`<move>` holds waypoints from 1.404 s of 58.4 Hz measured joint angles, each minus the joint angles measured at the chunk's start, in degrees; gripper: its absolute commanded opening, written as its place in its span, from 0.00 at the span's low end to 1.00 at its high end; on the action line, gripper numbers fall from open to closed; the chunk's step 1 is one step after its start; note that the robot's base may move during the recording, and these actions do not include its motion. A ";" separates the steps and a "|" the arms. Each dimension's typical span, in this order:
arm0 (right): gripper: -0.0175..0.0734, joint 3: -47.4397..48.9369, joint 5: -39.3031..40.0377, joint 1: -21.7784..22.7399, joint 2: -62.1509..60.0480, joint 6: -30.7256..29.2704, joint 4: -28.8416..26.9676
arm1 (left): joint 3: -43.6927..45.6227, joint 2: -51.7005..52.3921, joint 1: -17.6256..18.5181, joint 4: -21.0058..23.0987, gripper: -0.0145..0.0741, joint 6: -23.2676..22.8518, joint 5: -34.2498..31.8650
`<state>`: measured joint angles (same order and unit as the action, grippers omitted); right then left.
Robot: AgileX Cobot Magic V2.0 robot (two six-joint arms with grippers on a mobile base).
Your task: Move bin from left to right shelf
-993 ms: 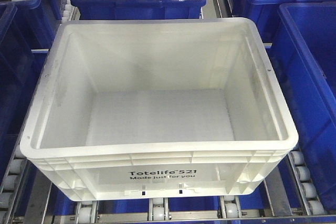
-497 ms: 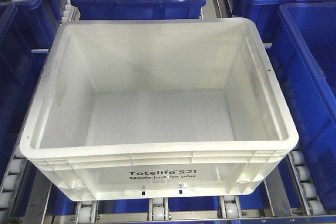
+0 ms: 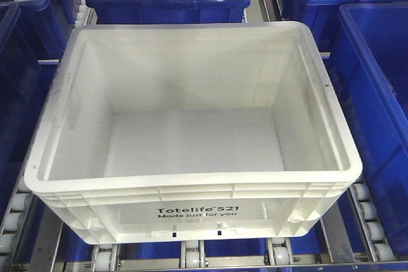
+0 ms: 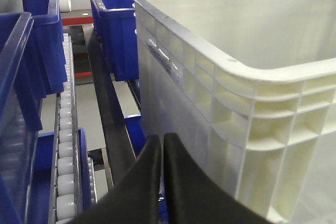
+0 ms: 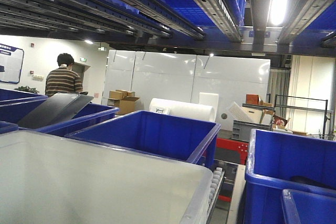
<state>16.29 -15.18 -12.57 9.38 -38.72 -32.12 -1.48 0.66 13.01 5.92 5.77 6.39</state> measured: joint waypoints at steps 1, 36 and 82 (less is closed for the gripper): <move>0.18 0.00 0.00 0.00 0.00 0.00 0.00 | 0.00 0.00 0.00 0.00 0.16 0.00 0.00; 0.18 0.00 0.00 0.00 0.00 0.00 0.00 | 0.00 0.00 0.00 0.00 0.16 0.00 0.00; 0.18 -7.25 0.13 0.00 -3.93 21.51 14.73 | 0.00 0.00 0.00 0.00 0.16 0.00 0.00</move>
<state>9.04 -15.04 -12.57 5.44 -17.21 -17.39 -1.48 0.66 13.01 5.92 5.77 6.39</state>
